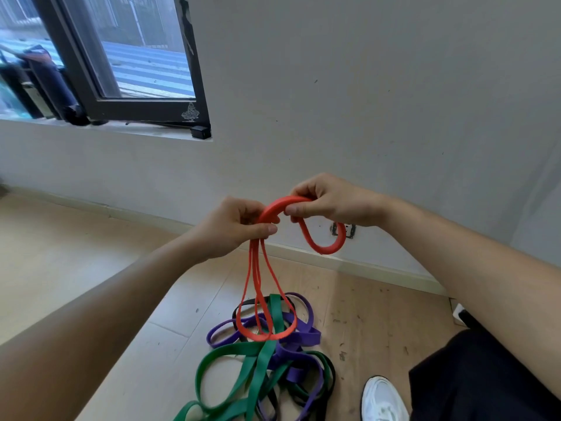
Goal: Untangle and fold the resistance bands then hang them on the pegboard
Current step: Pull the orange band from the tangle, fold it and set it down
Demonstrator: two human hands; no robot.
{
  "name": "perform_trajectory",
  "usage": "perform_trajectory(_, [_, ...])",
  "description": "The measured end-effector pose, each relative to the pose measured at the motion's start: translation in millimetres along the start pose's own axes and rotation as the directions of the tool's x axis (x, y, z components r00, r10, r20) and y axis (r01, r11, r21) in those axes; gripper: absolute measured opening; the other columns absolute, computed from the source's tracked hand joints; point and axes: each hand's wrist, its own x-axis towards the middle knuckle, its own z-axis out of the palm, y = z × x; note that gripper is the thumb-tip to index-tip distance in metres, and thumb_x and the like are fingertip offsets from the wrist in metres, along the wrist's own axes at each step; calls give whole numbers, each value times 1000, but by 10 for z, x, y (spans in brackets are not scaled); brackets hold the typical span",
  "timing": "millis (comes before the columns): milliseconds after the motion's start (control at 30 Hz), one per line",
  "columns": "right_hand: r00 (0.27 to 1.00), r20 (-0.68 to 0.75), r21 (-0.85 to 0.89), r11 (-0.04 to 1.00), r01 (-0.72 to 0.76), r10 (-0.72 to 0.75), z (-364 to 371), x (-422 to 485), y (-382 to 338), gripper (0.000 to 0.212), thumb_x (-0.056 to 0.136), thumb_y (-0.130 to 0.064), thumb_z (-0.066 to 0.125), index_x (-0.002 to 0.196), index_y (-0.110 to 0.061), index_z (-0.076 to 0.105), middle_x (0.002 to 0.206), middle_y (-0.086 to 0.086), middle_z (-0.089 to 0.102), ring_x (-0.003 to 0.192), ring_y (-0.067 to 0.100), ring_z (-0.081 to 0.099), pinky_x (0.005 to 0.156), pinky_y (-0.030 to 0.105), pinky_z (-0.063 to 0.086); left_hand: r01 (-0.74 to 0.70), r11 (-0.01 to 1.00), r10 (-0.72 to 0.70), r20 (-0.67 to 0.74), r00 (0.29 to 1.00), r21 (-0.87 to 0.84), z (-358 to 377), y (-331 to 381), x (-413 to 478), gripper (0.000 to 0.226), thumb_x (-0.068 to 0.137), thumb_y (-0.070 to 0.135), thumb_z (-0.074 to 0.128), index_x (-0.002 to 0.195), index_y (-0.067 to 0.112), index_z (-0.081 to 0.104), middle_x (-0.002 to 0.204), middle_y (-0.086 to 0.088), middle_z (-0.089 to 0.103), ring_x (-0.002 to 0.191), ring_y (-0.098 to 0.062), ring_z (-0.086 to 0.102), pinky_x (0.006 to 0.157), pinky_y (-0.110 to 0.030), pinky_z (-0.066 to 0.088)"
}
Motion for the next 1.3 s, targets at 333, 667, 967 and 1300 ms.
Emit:
perform_trajectory(333, [963,-241,227,958,175,-119,-288,-83,-2,21,99,-19,59,111,-7,71,92,4,75,93,19,73,88,30,57,41,977,-19,104,994,-211,177,-43,-24,18,97,18,61,110,8,69,98,-6,77,97,-19,74,88,-31,59])
perform_trajectory(667, [899,-437,438,881,179,35,-565,-129,360,18,105,-16,48,101,-10,65,86,3,67,86,18,67,82,33,54,77,949,-65,49,997,-305,189,-8,7,25,102,24,51,120,11,63,86,-3,69,89,-24,74,82,-29,59])
perform_trajectory(967, [973,17,246,943,-226,229,-496,-314,838,21,96,-18,63,113,-8,69,103,9,74,101,19,70,97,38,48,66,957,-105,-127,986,-282,-10,-32,-16,21,100,24,57,115,18,70,82,1,69,78,-15,70,76,-25,58])
perform_trajectory(1300, [994,74,216,972,-95,81,28,-59,219,23,91,-24,71,112,-14,70,99,-2,76,97,10,72,92,24,50,-18,979,-4,-109,994,-204,11,160,1,18,100,22,58,109,13,71,85,-4,73,84,-17,73,80,-28,60])
